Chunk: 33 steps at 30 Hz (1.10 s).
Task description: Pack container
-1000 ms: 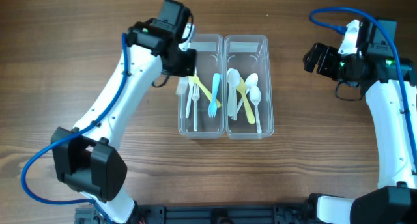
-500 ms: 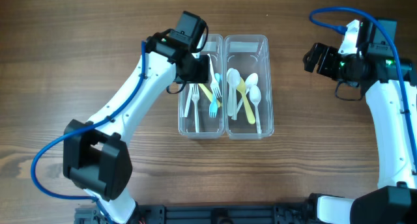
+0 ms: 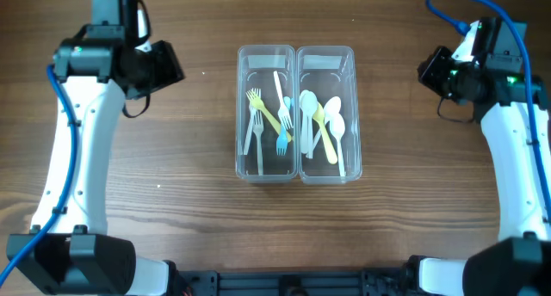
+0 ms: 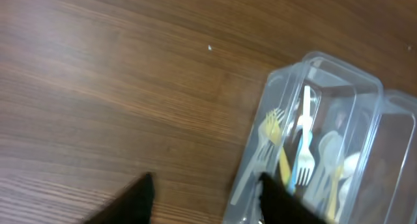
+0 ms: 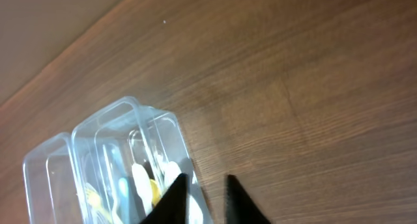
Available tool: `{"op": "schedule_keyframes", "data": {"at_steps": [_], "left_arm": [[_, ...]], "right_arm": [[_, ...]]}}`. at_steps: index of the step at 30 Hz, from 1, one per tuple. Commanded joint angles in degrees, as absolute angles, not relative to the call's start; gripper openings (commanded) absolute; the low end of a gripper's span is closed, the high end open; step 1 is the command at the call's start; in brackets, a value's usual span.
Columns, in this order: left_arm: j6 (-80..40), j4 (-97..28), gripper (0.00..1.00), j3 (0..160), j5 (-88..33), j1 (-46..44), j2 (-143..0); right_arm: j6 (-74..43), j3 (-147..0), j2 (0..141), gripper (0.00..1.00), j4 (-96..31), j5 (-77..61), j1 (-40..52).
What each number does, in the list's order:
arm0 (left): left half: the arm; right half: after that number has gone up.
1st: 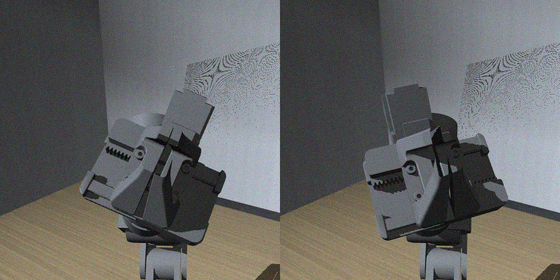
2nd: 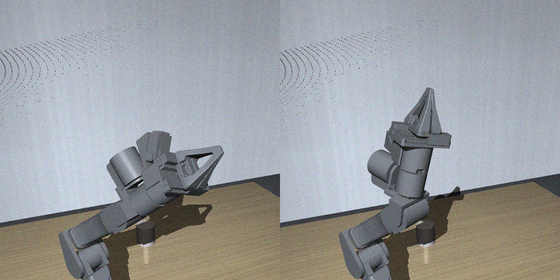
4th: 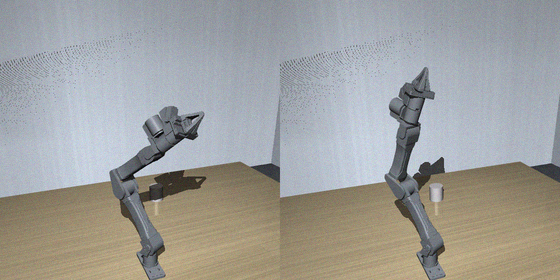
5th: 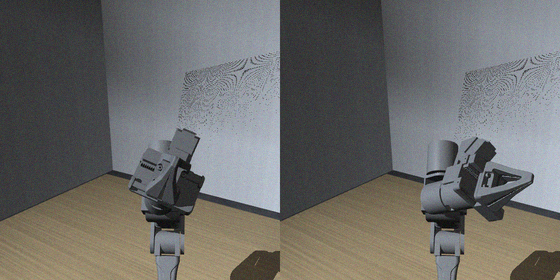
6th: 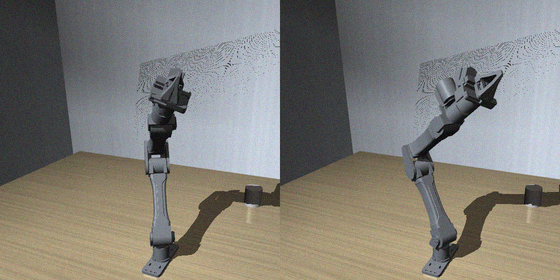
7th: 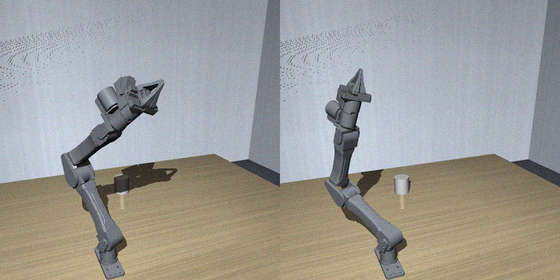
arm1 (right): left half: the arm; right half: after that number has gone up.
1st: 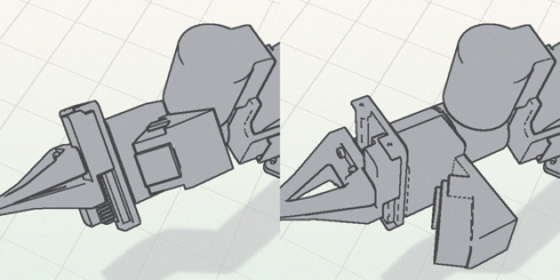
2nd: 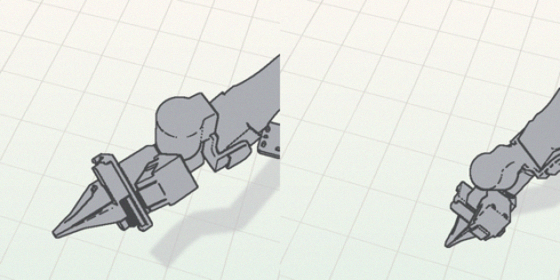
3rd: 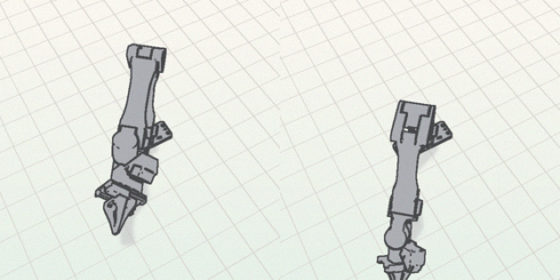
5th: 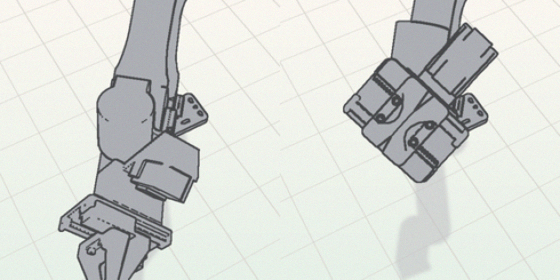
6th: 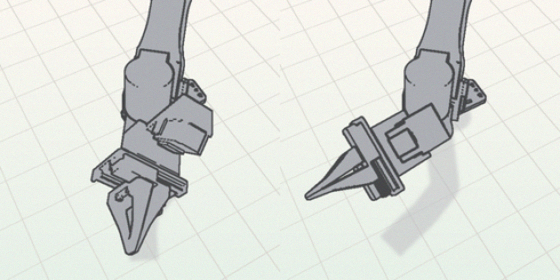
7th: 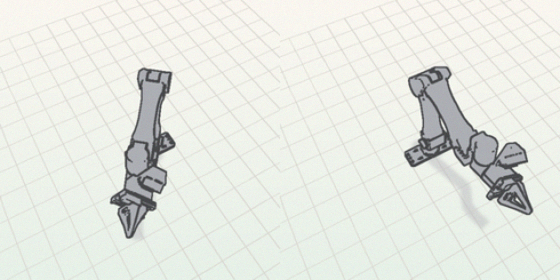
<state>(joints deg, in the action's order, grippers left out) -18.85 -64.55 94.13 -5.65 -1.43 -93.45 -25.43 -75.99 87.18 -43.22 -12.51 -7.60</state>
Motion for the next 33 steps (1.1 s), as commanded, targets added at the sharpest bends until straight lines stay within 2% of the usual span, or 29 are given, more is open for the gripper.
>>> {"op": "schedule_keyframes", "data": {"at_steps": [1,3,10,11,13,14,20,21,22,24,25,26,28,29,33], "left_arm": [[-9.3,-64.6,0.26,94.5,-9.0,-1.1,-93.0],[-9.2,-64.6,0.25,94.5,-9.0,-1.1,-91.7],[-3.1,-63.3,0.36,96.1,-8.8,-1.1,-77.8],[-3.2,-63.2,0.39,96.1,-8.3,-1.1,-74.8],[-3.2,-63.3,0.56,96.1,-6.9,-1.1,-69.5],[-3.2,-63.5,0.59,96.1,-5.9,-1.1,-66.9],[-3.2,-65.8,0.65,96.1,-2.5,-1.1,-55.8],[-3.2,-66.6,0.77,96.1,-2.4,-1.1,-54.7],[-3.2,-67.6,1.0,96.1,-2.3,-1.1,-53.5],[-3.2,-69.8,1.0,96.1,-2.3,-1.1,-52.0],[-3.2,-70.8,1.0,96.1,-2.2,-1.1,-51.5],[-3.2,-72.2,1.0,96.1,-2.0,-1.1,-51.2],[-3.2,-74.5,1.0,96.0,-0.8,-1.1,-51.1],[-3.2,-75.2,1.0,95.9,-0.7,-1.1,-51.2],[-3.2,-76.2,1.0,95.9,-0.8,-1.1,-51.2]], "right_arm": [[-25.4,-75.5,91.1,0.04,-43.9,-13.6,-7.3],[-22.4,-75.5,90.7,0.04,-43.8,-13.6,-7.3],[-8.9,-77.5,79.3,0.04,-45.2,-18.8,-7.4],[-8.0,-77.7,76.1,0.04,-45.1,-19.5,-7.4],[-7.0,-77.7,69.8,0.04,-44.2,-20.0,-7.4],[-5.6,-77.7,65.8,0.04,-43.5,-20.0,-7.4],[1.7,-77.7,46.0,0.04,-41.6,-20.0,-7.4],[2.2,-77.7,43.7,0.04,-42.0,-19.9,-7.4],[3.0,-77.7,40.8,0.04,-43.0,-19.8,-7.4],[3.0,-77.7,37.9,0.04,-45.0,-19.8,-7.4],[3.0,-77.7,36.8,0.08,-46.1,-19.8,-7.4],[3.0,-77.7,35.6,0.22,-47.7,-19.8,-7.4],[3.0,-77.7,35.0,0.95,-50.0,-19.8,-7.4],[3.0,-77.6,35.0,1.0,-50.4,-19.8,-7.4],[3.0,-77.2,35.1,1.0,-50.5,-19.8,-7.4]]}}
